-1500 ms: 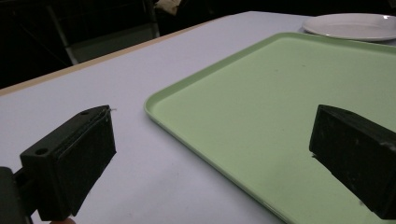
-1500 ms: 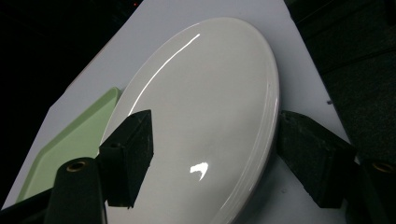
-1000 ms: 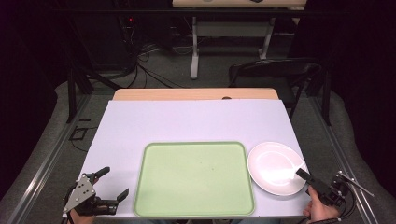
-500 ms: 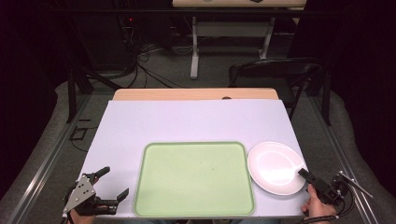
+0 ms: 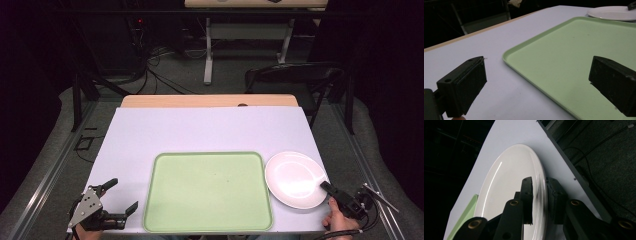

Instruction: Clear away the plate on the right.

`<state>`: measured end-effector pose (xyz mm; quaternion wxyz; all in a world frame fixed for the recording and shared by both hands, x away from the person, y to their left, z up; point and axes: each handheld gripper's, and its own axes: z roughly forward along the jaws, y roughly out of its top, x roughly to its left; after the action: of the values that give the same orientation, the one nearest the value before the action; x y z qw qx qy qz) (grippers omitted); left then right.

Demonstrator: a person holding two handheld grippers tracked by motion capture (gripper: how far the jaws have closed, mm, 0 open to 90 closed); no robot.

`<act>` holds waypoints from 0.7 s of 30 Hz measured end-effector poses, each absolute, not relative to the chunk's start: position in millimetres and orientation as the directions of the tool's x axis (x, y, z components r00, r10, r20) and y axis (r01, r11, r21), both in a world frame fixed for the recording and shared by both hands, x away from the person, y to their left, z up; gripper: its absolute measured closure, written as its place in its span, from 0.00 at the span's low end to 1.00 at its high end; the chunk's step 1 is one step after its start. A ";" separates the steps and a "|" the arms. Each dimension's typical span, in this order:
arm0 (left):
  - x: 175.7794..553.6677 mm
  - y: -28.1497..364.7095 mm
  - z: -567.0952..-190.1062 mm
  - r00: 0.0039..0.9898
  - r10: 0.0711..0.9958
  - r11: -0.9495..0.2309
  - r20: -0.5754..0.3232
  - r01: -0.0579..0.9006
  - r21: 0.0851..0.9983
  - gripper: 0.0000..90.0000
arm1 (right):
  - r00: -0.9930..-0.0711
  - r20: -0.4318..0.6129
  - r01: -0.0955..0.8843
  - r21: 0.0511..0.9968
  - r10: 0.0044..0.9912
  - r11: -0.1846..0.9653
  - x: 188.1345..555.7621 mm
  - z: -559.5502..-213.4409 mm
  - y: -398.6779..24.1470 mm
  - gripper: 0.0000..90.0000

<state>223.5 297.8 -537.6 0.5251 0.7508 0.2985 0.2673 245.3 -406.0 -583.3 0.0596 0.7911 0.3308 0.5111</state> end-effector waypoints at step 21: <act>223.2 299.0 -537.2 0.675 0.732 -0.273 0.093 0.166 0.947 0.02 | 0.280 0.773 0.464 0.409 0.569 -0.786 247.7 -583.0 -408.8 0.93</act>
<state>223.2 299.0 -537.2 0.5234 0.7508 0.2990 0.2702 247.7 -408.8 -583.0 0.0518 0.7984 0.3233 0.5052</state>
